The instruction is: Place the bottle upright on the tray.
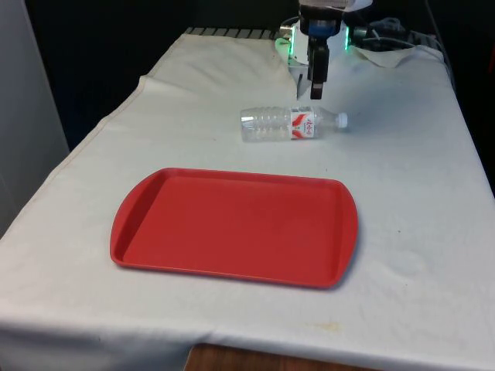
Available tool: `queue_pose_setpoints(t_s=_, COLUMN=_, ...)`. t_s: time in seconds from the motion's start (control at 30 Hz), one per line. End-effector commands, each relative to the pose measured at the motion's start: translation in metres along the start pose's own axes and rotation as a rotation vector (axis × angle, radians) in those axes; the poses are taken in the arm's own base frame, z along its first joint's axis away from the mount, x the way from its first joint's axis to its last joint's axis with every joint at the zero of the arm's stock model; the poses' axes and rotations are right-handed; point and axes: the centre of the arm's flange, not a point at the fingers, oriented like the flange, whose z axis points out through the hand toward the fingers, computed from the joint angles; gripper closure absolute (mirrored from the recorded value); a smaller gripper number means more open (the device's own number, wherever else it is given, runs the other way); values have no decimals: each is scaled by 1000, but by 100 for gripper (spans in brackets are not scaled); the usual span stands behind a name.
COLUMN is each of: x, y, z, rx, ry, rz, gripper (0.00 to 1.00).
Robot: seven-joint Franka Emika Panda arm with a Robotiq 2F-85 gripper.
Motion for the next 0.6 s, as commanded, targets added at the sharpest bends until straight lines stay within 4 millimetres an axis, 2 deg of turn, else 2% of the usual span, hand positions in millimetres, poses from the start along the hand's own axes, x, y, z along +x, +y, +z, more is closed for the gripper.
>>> queue_pose_setpoints(t_s=0.0, x=0, y=1, z=1, rx=-15, ry=-3, rz=-12, gripper=0)
queue_pose_setpoints(t_s=0.57, x=-1, y=0, z=5, rx=3, ry=-1, rz=-45, gripper=0)
